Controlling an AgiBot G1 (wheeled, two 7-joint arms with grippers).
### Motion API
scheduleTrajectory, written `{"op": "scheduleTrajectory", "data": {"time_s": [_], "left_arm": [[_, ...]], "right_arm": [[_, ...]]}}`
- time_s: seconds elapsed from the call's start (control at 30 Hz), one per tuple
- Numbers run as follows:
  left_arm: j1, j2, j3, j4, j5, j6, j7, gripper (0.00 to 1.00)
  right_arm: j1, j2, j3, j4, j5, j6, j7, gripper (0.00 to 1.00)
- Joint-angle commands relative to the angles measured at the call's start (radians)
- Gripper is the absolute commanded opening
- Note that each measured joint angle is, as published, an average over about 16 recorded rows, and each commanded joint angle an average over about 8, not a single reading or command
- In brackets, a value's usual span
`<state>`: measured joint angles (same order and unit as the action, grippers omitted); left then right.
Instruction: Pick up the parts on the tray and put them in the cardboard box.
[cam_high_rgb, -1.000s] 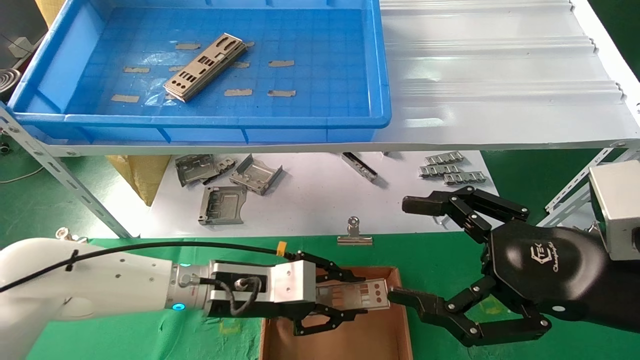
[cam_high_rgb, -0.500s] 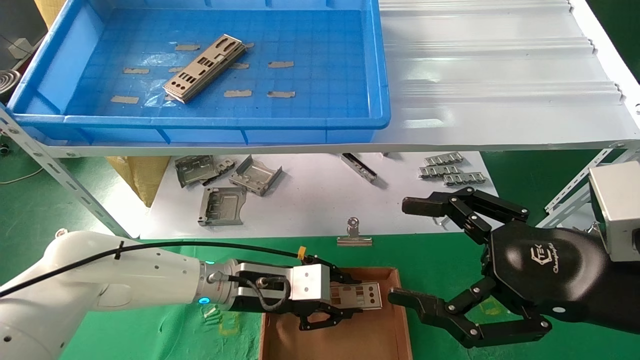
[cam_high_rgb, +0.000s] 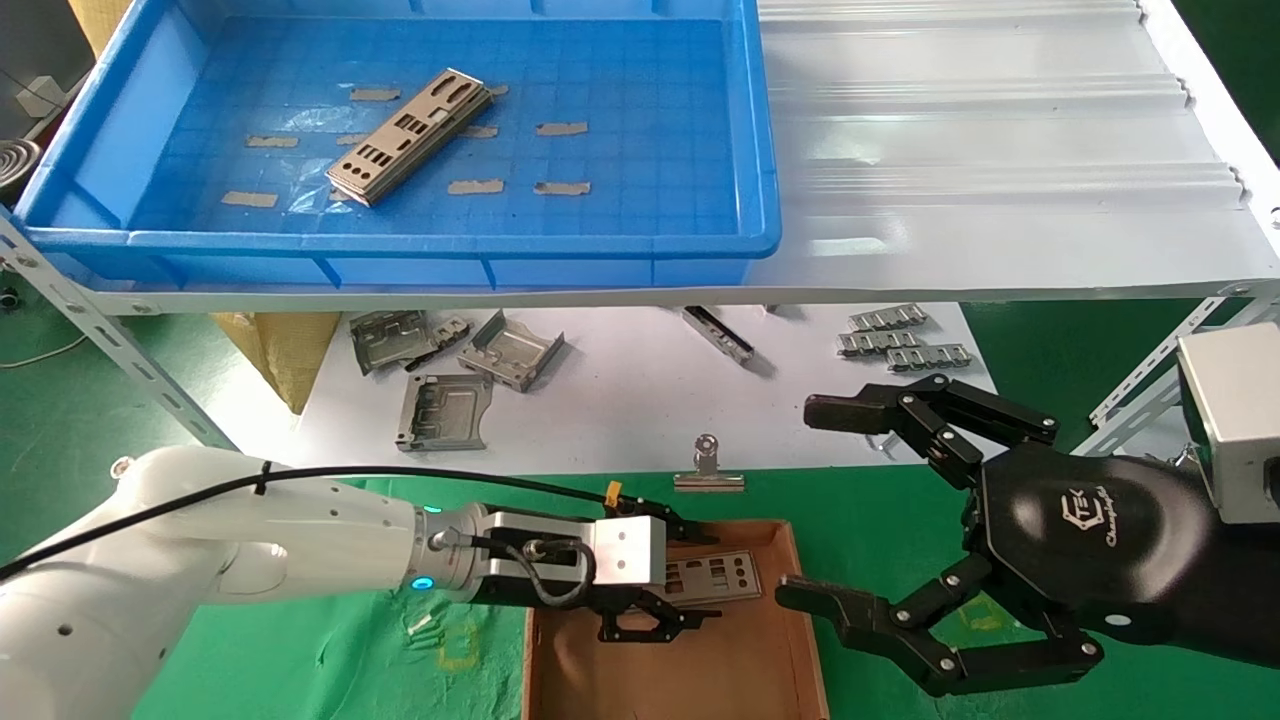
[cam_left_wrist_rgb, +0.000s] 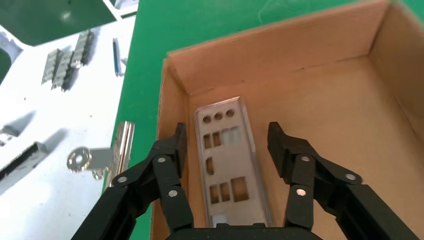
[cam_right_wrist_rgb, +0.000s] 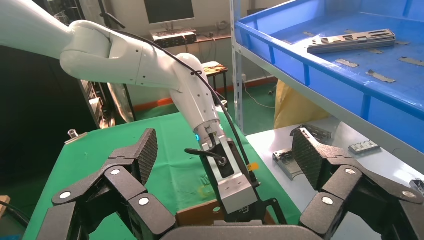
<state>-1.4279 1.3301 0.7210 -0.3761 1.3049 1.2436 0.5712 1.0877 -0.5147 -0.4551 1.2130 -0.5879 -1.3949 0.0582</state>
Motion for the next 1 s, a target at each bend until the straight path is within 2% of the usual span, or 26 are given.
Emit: {"op": "scheduleTrajectory", "data": {"time_s": [0.03, 0.3, 0.6, 0.83, 1.0], "left_arm": [[-0.006, 0.003, 0.001, 0.012, -0.006, 0.012, 0.011, 1.0], [-0.028, -0.033, -0.013, 0.037, -0.06, 0.162, -0.036, 1.0], [-0.025, -0.096, -0.052, 0.042, -0.168, 0.338, -0.175, 1.0], [-0.012, -0.114, -0.063, 0.027, -0.226, 0.381, -0.226, 1.0], [-0.013, -0.111, -0.062, 0.028, -0.216, 0.37, -0.219, 1.0]], "right_arm": [[0.0, 0.0, 0.0, 0.0, 0.0, 0.0, 0.0, 1.0], [0.0, 0.0, 0.0, 0.0, 0.0, 0.0, 0.0, 1.0], [0.0, 0.0, 0.0, 0.0, 0.0, 0.0, 0.0, 1.0], [0.0, 0.0, 0.0, 0.0, 0.0, 0.0, 0.0, 1.0], [0.0, 0.0, 0.0, 0.0, 0.0, 0.0, 0.0, 1.0]]}}
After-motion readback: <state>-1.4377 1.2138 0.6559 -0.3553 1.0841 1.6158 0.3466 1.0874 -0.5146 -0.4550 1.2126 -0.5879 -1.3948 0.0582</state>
